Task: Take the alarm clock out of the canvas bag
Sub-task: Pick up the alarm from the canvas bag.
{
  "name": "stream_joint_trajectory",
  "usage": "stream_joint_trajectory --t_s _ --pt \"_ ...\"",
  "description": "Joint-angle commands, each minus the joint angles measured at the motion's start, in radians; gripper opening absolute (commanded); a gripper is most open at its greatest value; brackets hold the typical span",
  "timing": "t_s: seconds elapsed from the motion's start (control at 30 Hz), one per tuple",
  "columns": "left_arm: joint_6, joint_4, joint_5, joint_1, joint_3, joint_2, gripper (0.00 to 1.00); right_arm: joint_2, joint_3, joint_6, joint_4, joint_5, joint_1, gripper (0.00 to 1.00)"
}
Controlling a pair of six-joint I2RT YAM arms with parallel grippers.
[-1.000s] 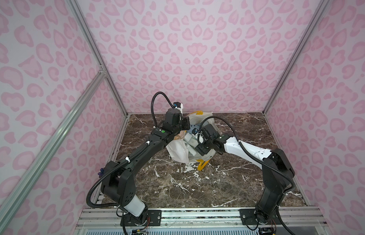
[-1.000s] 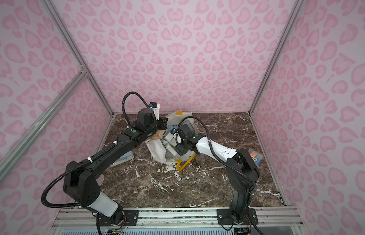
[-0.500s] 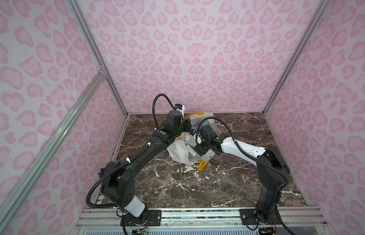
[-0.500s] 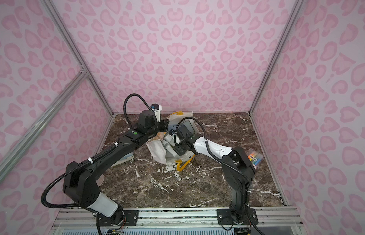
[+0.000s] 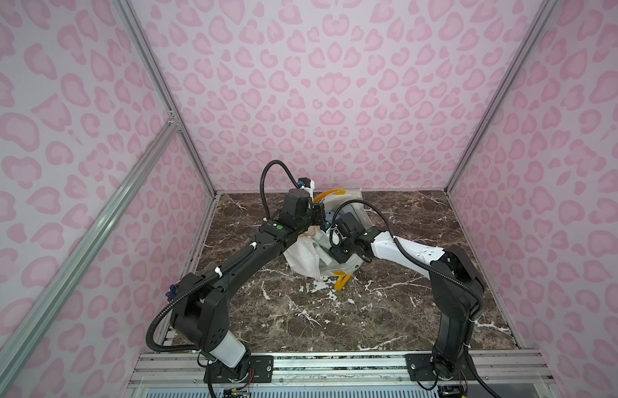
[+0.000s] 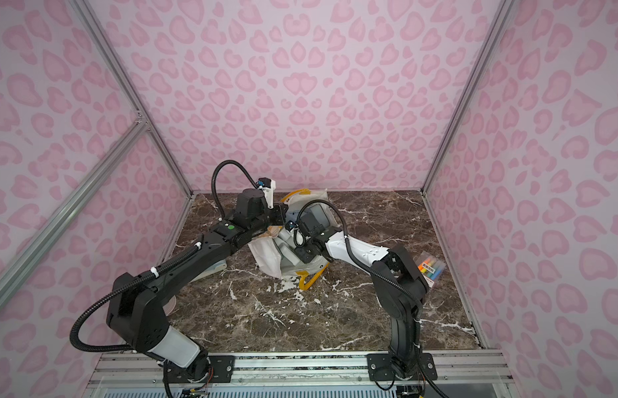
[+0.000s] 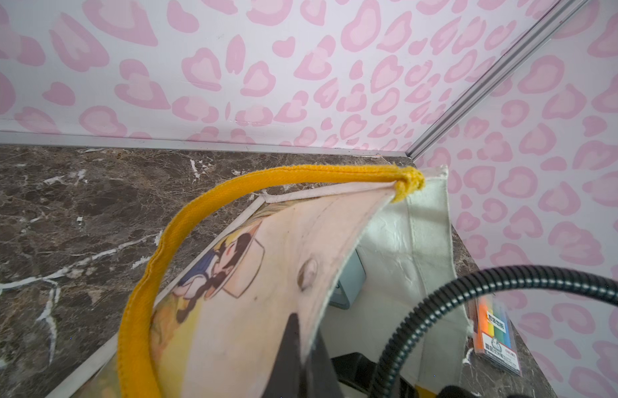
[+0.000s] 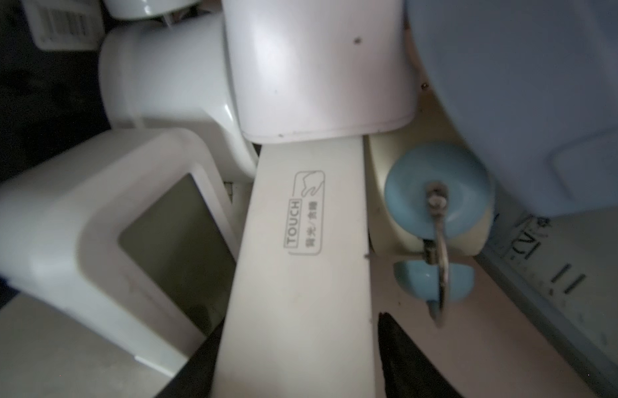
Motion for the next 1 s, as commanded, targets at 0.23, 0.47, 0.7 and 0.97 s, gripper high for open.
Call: stream_joint_trajectory --t_s 0.23,0.47,0.7,0.97 --pt "-0.015 0.002 -0.041 -0.006 0.000 -0.005 0.04 -0.017 -0.017 -0.003 -0.010 -0.033 0.006 0.39" --pt "-0.022 -0.012 -0.066 -0.009 0.002 -0.001 0.03 -0.034 -0.023 -0.004 -0.036 -0.025 0.008 0.30" --pt "-0.024 -0.032 -0.101 -0.015 0.004 0.004 0.03 -0.063 -0.026 -0.002 -0.061 -0.021 0.009 0.22" --pt "-0.019 -0.052 -0.137 -0.022 0.008 0.004 0.04 -0.120 -0.049 -0.001 -0.091 -0.023 0.008 0.18"
